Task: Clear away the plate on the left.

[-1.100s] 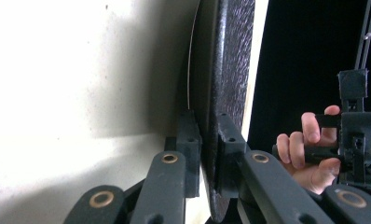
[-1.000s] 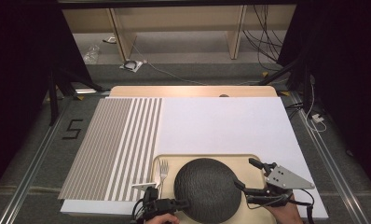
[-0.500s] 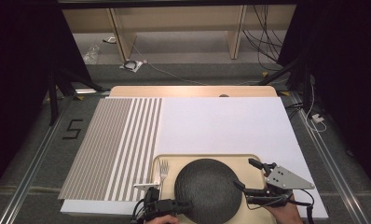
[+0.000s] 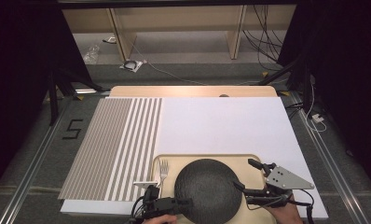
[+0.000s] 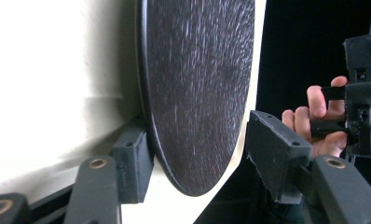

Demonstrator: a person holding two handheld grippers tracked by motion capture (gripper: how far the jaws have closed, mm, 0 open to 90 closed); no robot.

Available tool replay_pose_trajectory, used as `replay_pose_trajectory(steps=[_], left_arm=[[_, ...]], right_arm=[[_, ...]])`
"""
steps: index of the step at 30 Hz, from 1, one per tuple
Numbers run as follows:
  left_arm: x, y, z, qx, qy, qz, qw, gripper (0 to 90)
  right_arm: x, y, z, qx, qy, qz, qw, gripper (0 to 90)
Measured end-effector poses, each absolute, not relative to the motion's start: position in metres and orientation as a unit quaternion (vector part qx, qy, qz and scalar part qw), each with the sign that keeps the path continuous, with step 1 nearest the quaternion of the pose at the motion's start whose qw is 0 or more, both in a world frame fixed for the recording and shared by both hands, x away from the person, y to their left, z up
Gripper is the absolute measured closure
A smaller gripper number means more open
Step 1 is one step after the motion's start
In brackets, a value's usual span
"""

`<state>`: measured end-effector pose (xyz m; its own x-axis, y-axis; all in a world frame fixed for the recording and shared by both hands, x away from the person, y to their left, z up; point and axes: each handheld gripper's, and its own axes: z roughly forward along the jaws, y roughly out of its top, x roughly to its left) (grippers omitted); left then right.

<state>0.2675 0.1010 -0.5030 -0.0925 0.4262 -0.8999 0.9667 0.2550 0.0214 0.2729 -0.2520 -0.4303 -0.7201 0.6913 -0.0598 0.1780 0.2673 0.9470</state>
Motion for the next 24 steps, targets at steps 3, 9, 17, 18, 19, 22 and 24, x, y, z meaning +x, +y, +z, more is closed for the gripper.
replay_pose_trajectory(steps=[3,9,17,18,19,22,24], left_arm=[[0.269,0.102,-0.501,0.534,0.662,-0.299,0.432,40.2],[0.273,0.109,-0.495,0.543,0.665,-0.258,0.443,39.0],[0.281,0.122,-0.486,0.556,0.661,-0.199,0.463,37.9],[0.282,0.123,-0.485,0.556,0.662,-0.194,0.465,37.6],[0.282,0.124,-0.484,0.558,0.660,-0.189,0.467,37.3],[0.284,0.128,-0.479,0.566,0.655,-0.165,0.471,36.3],[0.285,0.129,-0.476,0.573,0.653,-0.140,0.475,36.0]], right_arm=[[0.273,-0.252,-0.430,0.286,0.759,0.533,0.240,20.0],[0.273,-0.252,-0.430,0.286,0.758,0.534,0.240,20.0],[0.273,-0.252,-0.430,0.286,0.758,0.536,0.238,20.0],[0.273,-0.252,-0.430,0.286,0.758,0.536,0.239,20.0],[0.273,-0.252,-0.430,0.286,0.758,0.536,0.239,20.0],[0.273,-0.252,-0.430,0.286,0.758,0.536,0.238,20.0],[0.273,-0.252,-0.430,0.286,0.758,0.536,0.238,20.0]])
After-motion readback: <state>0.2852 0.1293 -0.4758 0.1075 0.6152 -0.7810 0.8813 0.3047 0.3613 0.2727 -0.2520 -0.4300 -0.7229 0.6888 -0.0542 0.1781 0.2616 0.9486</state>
